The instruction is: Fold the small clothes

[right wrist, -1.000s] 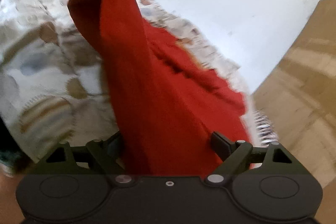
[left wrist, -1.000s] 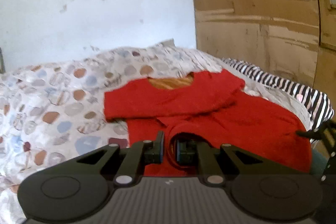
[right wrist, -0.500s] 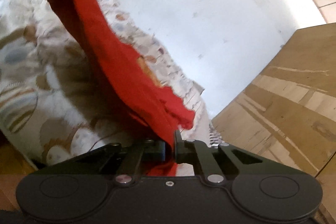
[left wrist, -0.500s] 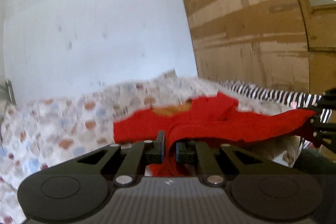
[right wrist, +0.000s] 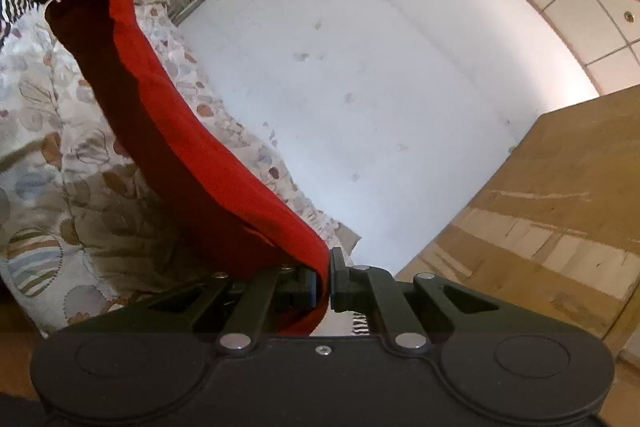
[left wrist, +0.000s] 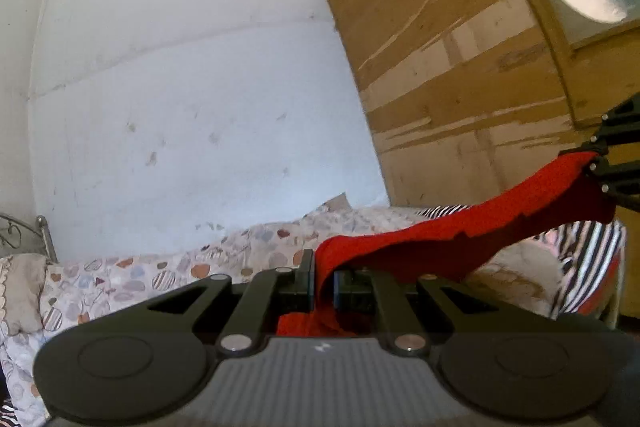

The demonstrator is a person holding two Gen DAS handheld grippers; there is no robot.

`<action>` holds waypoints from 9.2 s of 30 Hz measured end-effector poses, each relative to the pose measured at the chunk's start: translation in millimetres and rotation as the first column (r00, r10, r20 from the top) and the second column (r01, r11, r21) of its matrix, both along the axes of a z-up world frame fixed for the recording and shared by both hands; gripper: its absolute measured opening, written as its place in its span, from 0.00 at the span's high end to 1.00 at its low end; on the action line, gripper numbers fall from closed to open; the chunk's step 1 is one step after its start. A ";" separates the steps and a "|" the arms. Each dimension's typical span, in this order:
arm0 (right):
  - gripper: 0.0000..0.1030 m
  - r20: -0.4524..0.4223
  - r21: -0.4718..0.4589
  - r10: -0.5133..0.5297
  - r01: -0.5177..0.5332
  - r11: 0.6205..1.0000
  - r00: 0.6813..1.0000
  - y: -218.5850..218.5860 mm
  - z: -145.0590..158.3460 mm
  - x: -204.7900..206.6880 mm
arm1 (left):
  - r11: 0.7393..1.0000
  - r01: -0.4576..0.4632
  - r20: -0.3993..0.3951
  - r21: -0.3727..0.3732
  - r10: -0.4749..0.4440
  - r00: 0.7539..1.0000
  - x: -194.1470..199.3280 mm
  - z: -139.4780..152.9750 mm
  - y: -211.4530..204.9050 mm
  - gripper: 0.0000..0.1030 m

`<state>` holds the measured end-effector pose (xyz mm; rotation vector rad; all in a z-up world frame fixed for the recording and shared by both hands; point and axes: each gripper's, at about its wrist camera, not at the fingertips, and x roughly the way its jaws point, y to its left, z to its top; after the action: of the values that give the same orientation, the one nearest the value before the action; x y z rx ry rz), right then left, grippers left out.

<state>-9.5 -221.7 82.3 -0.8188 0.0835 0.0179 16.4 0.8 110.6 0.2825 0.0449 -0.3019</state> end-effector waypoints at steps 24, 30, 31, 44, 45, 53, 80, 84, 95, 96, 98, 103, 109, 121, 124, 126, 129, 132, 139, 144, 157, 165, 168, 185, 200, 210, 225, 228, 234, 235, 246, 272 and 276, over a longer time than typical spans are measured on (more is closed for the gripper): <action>0.95 0.069 -0.080 0.078 -0.073 0.994 0.995 -0.5 73.8 62.1 | 0.995 -0.088 0.035 0.036 0.087 0.996 89.2 44.5 -7.6 0.92; 0.95 -0.036 0.003 0.050 -0.050 0.999 0.998 -14.2 73.8 149.6 | 0.992 -0.124 -0.076 -0.016 0.123 0.989 187.4 35.3 -12.7 0.91; 0.95 -0.047 0.005 0.045 -0.045 0.999 0.998 -16.2 70.5 161.7 | 0.992 -0.127 -0.089 -0.008 0.125 0.988 201.4 31.3 -15.1 0.91; 0.94 -0.292 0.110 0.018 0.015 0.994 0.956 -25.0 -9.2 306.7 | 0.986 -0.142 -0.295 0.086 0.161 0.942 329.5 -57.8 -30.3 0.90; 0.94 -0.308 0.110 0.015 0.020 0.994 0.951 -25.5 -16.2 315.4 | 0.986 -0.141 -0.312 0.090 0.162 0.936 337.2 -64.9 -31.3 0.90; 0.91 -0.399 0.150 0.020 0.044 0.988 0.917 -29.7 -64.1 359.4 | 0.988 -0.144 -0.486 0.056 0.153 0.860 386.9 -107.3 -27.2 0.90; 0.39 -0.647 0.557 0.136 0.343 0.756 0.750 -101.0 -82.0 430.2 | 0.952 -0.182 -0.809 -0.245 -0.097 0.580 452.7 -76.7 81.1 0.08; 0.38 -0.659 0.550 0.131 0.355 0.756 0.741 -100.9 -84.3 433.6 | 0.920 -0.261 -0.772 -0.291 -0.065 0.632 448.8 -60.1 107.8 0.08; 0.07 -0.643 0.719 0.324 0.401 0.567 0.694 -129.8 -63.2 444.3 | 0.954 -0.186 -0.741 -0.234 -0.051 0.670 410.0 -86.3 70.5 0.01; 0.06 -0.631 0.736 0.334 0.406 0.542 0.700 -133.7 -60.9 443.1 | 0.961 -0.177 -0.743 -0.213 -0.042 0.668 408.9 -91.9 62.9 0.01; 0.05 -0.603 0.765 0.336 0.406 0.500 0.723 -141.0 -54.5 439.7 | 0.971 -0.176 -0.747 -0.161 -0.003 0.664 406.4 -103.6 50.2 0.01; 0.03 -0.507 0.783 0.322 0.271 0.559 0.799 -136.4 -36.8 414.0 | 0.970 -0.229 -0.732 -0.083 0.097 0.674 405.8 -119.1 37.8 0.01; 0.01 -0.528 0.567 0.312 0.054 0.822 0.789 -96.3 -52.4 370.8 | 0.950 -0.292 -0.719 -0.110 0.127 0.683 406.8 -119.9 51.7 0.01; 0.01 -0.502 0.552 -0.088 0.397 0.733 0.860 -152.8 -87.9 397.1 | 0.895 -0.414 -0.787 -0.167 0.132 0.603 414.6 -137.5 84.8 0.00; 0.01 -0.523 0.611 -0.087 0.444 0.655 0.848 -174.4 -95.3 398.5 | 0.895 -0.415 -0.782 -0.163 0.139 0.607 413.6 -137.8 82.8 0.00; 0.01 -0.511 0.668 -0.079 0.453 0.591 0.856 -184.4 -96.1 390.1 | 0.898 -0.411 -0.774 -0.160 0.145 0.617 411.1 -135.6 80.7 0.01; 0.01 -0.479 0.701 -0.084 0.438 0.563 0.874 -186.9 -92.2 376.0 | 0.904 -0.380 -0.741 -0.197 0.117 0.661 403.4 -126.6 78.4 0.01; 0.01 -0.447 0.706 -0.088 0.411 0.577 0.890 -184.6 -84.4 357.8 | 0.931 -0.269 -0.669 -0.245 0.038 0.742 394.0 -114.4 72.2 0.01; 0.01 -0.403 0.727 -0.050 0.353 0.589 0.914 -169.5 -70.4 323.0 | 0.950 -0.234 -0.667 -0.205 0.040 0.744 414.4 -114.7 53.8 0.15; 0.01 -0.397 0.723 -0.016 0.323 0.611 0.918 -155.6 -63.9 300.0 | 0.866 -0.318 -0.711 -0.387 -0.061 0.700 420.8 -126.8 76.9 0.84; 0.01 -0.392 0.641 0.010 0.265 0.720 0.920 -113.9 -68.2 272.0 | 0.841 -0.428 -0.682 -0.332 0.099 0.725 400.2 -113.3 91.7 0.94; 0.01 -0.397 0.585 0.012 0.243 0.773 0.918 -89.2 -78.7 263.4 | 0.830 -0.446 -0.692 -0.334 0.106 0.715 393.4 -111.6 92.5 0.29; 0.01 -0.385 0.571 -0.016 0.252 0.781 0.923 -86.8 -79.7 261.2 | 0.798 -0.492 -0.645 -0.347 0.177 0.743 372.0 -104.4 98.4 0.07; 0.00 -0.407 0.512 -0.161 0.371 0.775 0.899 -86.4 -107.9 247.2 | 0.938 -0.243 -0.658 -0.247 0.022 0.752 269.0 -126.6 62.1 0.68; 0.00 -0.425 0.563 -0.165 0.402 0.722 0.890 -93.1 -116.5 238.6 | 0.841 -0.374 -0.683 -0.392 0.006 0.731 240.4 -140.8 95.1 0.96; 0.00 -0.393 0.504 -0.221 0.410 0.760 0.893 -79.3 -104.5 223.6 | 0.865 -0.387 -0.673 -0.319 0.081 0.735 222.2 -124.0 85.7 0.40; 0.00 -0.258 0.477 -0.060 0.181 0.860 0.964 -11.9 -93.8 214.6 | 0.800 -0.509 -0.730 -0.316 0.138 0.669 186.4 -128.4 86.5 0.01; 0.00 -0.254 0.493 -0.006 0.135 0.860 0.967 5.4 -96.5 214.9 | 0.771 -0.539 -0.753 -0.338 0.122 0.647 187.2 -132.5 88.3 0.01; 0.00 -0.277 0.486 0.060 0.085 0.870 0.959 29.2 -103.0 220.5 | 0.767 -0.558 -0.761 -0.318 0.145 0.633 188.9 -134.8 82.9 0.01; 0.00 -0.283 0.471 0.061 0.083 0.878 0.957 32.2 -105.6 222.0 | 0.766 -0.561 -0.762 -0.314 0.149 0.630 188.9 -135.2 82.4 0.01; 0.00 -0.322 0.516 0.069 0.114 0.849 0.944 24.8 -134.5 218.2 | 0.773 -0.564 -0.784 -0.292 0.144 0.604 190.5 -141.1 74.6 0.01; 0.00 -0.291 0.537 0.074 0.099 0.838 0.954 19.4 -142.5 212.1 | 0.780 -0.545 -0.688 -0.307 0.213 0.694 235.6 -132.8 72.0 0.00; 0.00 -0.289 0.533 0.072 0.098 0.840 0.955 18.9 -142.4 212.9 | 0.772 -0.564 -0.743 -0.293 0.187 0.642 254.9 -142.2 75.5 0.00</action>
<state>203.4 -202.8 -60.1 -0.2349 0.3561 0.1474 271.3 76.3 -31.6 -0.3942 0.7559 0.0514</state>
